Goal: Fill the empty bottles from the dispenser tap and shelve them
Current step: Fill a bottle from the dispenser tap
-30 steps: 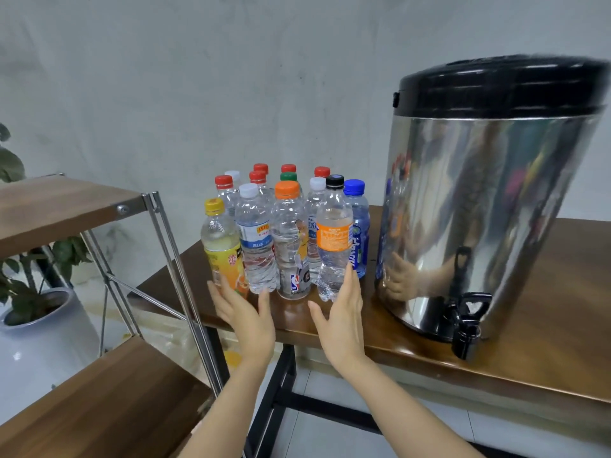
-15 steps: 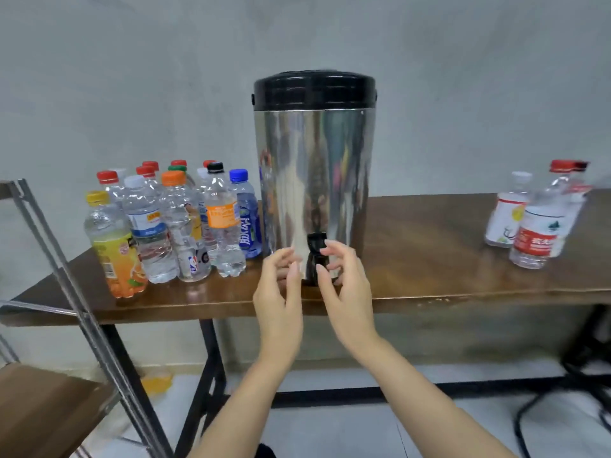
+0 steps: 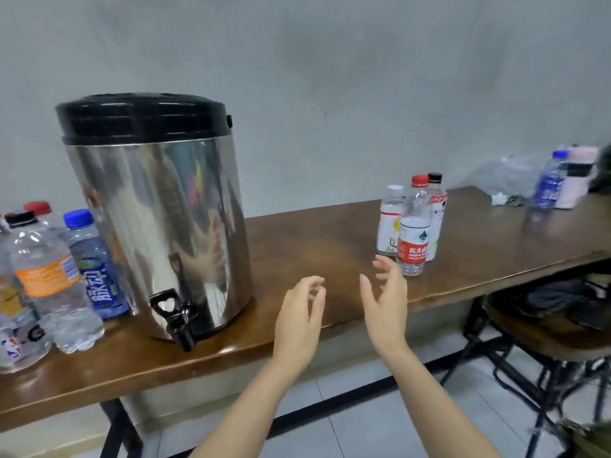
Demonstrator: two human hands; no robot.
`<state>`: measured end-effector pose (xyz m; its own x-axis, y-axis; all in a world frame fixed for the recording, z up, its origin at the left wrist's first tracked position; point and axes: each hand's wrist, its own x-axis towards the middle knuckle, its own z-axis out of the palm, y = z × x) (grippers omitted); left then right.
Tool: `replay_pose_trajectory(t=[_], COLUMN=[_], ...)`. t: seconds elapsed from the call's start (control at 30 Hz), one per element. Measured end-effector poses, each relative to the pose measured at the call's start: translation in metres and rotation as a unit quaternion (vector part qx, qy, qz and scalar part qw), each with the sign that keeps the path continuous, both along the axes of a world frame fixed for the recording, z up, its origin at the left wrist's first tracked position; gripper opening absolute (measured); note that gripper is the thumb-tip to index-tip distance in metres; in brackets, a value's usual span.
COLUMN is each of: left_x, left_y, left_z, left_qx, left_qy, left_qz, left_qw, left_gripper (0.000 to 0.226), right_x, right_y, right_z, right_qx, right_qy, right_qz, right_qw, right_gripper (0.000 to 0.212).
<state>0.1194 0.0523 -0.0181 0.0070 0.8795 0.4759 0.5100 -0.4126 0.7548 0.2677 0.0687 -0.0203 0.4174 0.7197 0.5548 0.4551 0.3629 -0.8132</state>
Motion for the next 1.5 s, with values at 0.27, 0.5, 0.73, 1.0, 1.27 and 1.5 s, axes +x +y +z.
replay_pose_trajectory(t=[0.27,0.5,0.73,1.0,1.27,1.5], left_x=[0.029,0.027,0.026,0.022,-0.016,-0.059], left_y=[0.09,0.103,0.103,0.099,0.054,-0.028], left_z=[-0.015,-0.027,-0.029,-0.027,-0.002,0.038], left_qx=[-0.051,-0.051,-0.059,-0.099,-0.115,-0.037], left_qy=[0.252,0.223,0.221,0.171,-0.12,-0.206], left_qz=[0.035,0.048,0.043,0.051,0.011,-0.09], left_qw=[0.966,0.972,0.973,0.979,0.986,0.974], left_gripper=[0.035,0.035,0.034,0.031,0.02,0.062], right_x=[0.081,0.103,0.101,0.07,-0.001,-0.079], right_y=[0.09,0.14,0.146,0.109,0.037,-0.042], right_z=[0.002,0.002,0.001,-0.006,0.008,0.016], right_qx=[-0.083,-0.161,-0.209,-0.193,-0.149,-0.133], right_qy=[0.005,0.008,0.0,-0.031,-0.022,-0.048], right_qz=[-0.206,-0.229,-0.219,-0.111,0.064,0.217], right_qw=[0.975,0.96,0.953,0.974,0.986,0.966], right_gripper=[0.084,0.099,0.085,0.086,0.085,0.076])
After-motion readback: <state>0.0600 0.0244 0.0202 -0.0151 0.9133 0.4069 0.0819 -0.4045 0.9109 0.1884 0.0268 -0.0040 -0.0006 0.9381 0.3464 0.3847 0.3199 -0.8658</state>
